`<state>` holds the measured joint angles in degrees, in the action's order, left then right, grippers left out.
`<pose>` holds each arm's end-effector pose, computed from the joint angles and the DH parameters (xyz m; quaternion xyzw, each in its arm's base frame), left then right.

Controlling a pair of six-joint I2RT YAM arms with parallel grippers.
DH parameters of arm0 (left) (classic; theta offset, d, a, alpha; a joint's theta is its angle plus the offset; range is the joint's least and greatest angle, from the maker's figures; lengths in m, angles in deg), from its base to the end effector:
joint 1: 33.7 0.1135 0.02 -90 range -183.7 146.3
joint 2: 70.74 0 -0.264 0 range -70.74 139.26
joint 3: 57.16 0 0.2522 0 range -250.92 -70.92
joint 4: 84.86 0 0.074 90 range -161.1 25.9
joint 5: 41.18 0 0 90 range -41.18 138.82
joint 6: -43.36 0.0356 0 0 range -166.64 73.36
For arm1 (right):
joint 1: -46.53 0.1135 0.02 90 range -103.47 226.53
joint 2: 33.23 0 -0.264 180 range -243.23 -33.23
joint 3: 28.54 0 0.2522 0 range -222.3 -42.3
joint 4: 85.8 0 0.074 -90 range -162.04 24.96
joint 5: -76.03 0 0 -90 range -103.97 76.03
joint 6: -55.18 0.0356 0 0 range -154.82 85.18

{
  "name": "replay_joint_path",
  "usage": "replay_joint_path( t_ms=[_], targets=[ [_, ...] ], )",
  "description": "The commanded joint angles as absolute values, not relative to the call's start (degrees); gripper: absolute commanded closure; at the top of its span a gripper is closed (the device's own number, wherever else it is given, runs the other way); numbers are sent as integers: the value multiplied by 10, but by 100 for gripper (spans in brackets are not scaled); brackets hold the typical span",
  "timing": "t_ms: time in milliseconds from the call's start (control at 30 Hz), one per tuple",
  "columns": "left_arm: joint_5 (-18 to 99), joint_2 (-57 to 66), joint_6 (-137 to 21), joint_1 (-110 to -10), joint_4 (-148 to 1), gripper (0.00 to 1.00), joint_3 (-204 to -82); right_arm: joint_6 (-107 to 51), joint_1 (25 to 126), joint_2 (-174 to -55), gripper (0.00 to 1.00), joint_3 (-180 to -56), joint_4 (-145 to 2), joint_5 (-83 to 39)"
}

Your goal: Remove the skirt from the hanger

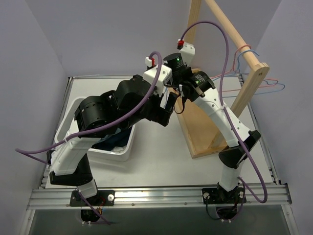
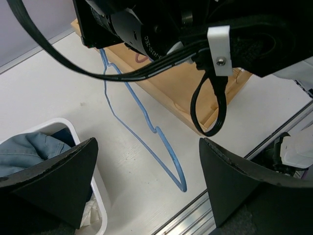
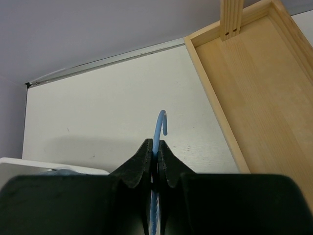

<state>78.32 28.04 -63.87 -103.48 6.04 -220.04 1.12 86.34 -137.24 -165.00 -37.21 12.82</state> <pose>0.1078 -0.2418 0.5539 0.2450 0.7976 -0.1915 0.5168 0.3163 0.2427 0.4756 0.1129 0.7819 0.2127 0.5751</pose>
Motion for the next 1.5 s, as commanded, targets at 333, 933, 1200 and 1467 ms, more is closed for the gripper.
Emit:
replay_joint_path(
  t_ms=[333, 933, 1200, 1467],
  targets=[
    [820, 303, -643, -1025, 200, 52, -2240, 2, 885, -1353, 100, -1674, -358, 168],
    [803, 278, -683, -1028, 227, 52, -2201, 0, 885, -1348, 100, -1669, -356, 172],
    [791, 269, -699, -1027, 241, 40, -2176, 1, 885, -1352, 100, -1671, -356, 178],
    [793, 257, -695, -1027, 242, 32, -2158, 1, 885, -1363, 100, -1685, -353, 181]
  ],
)
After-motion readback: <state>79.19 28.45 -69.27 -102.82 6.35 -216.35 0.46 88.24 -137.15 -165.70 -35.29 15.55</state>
